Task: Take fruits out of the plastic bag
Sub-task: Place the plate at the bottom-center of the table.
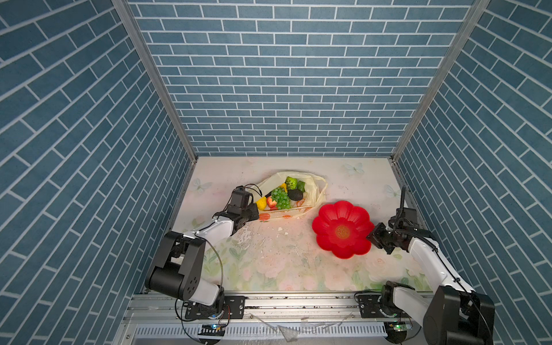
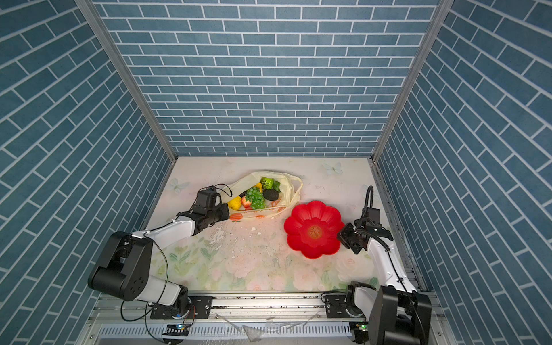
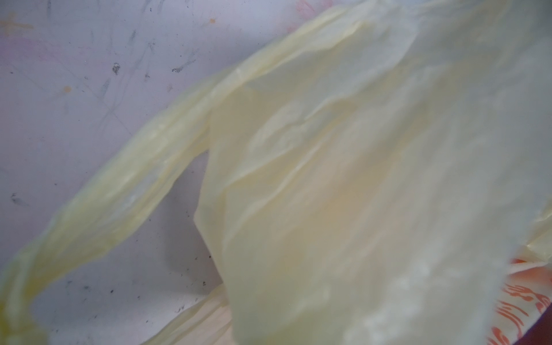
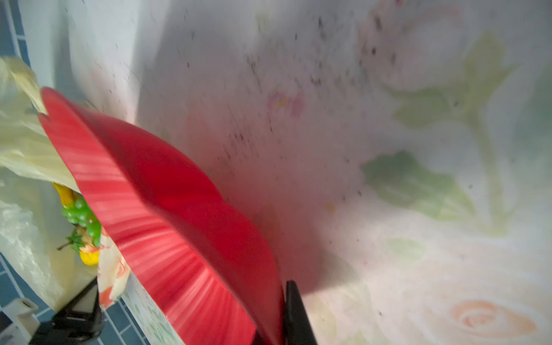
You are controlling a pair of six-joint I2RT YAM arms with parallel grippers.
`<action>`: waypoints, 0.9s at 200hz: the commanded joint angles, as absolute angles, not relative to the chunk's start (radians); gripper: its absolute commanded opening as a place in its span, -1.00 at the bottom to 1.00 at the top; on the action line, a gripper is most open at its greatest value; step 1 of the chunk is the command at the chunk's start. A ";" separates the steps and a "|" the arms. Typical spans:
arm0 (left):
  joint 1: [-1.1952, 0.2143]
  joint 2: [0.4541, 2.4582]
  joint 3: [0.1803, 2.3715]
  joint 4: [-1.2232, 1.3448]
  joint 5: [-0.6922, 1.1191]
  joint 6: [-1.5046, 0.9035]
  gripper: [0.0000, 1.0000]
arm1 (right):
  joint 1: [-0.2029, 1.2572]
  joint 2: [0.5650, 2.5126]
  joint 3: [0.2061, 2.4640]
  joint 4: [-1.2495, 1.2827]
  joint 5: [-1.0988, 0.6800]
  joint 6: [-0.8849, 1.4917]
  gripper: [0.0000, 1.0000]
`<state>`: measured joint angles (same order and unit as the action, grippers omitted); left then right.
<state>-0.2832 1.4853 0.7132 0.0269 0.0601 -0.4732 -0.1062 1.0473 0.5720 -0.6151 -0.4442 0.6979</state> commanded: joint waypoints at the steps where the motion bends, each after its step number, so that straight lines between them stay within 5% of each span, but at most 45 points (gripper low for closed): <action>1: -0.284 1.475 0.702 0.012 0.038 -0.457 -0.95 | -0.064 0.982 0.545 -0.724 -0.436 0.681 -0.93; 119: -0.285 1.473 0.702 0.015 0.028 -0.456 -0.95 | 0.079 0.850 0.489 -0.871 -0.300 0.778 -0.87; 180: -0.285 1.469 0.701 0.014 0.028 -0.457 -0.94 | 0.082 0.836 0.503 -0.883 -0.239 0.795 -0.57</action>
